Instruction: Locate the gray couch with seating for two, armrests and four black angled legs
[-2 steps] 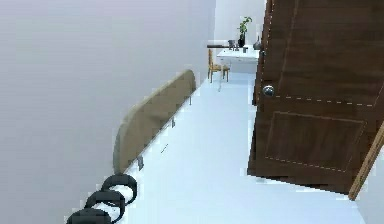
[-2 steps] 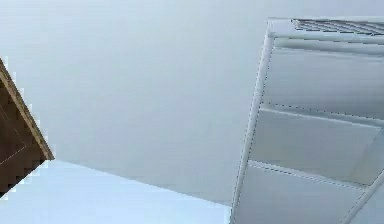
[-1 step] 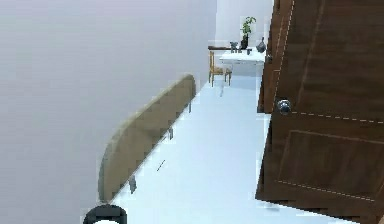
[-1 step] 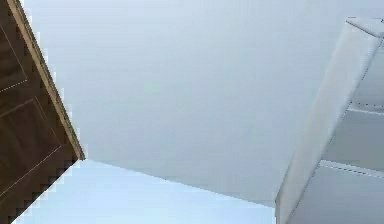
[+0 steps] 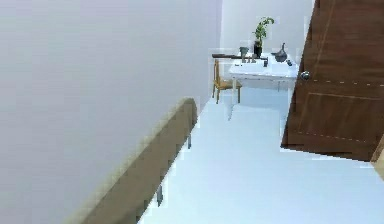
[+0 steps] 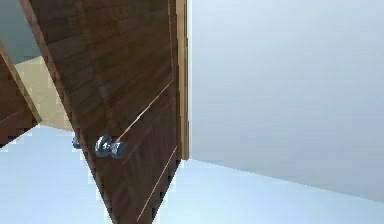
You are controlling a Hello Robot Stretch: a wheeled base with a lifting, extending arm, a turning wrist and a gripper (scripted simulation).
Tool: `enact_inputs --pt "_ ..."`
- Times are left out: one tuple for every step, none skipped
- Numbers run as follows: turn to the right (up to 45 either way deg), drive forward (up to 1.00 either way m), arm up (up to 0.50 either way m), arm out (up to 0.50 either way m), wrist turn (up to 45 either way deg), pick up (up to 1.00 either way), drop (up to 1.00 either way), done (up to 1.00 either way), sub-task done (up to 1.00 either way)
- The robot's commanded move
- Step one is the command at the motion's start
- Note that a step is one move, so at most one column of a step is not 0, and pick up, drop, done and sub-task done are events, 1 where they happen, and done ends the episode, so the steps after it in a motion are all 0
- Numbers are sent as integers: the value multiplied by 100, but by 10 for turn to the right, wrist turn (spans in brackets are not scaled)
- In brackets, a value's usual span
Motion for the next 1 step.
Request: enact_inputs --pt "30 0 0 0 0 0 0 0 0"
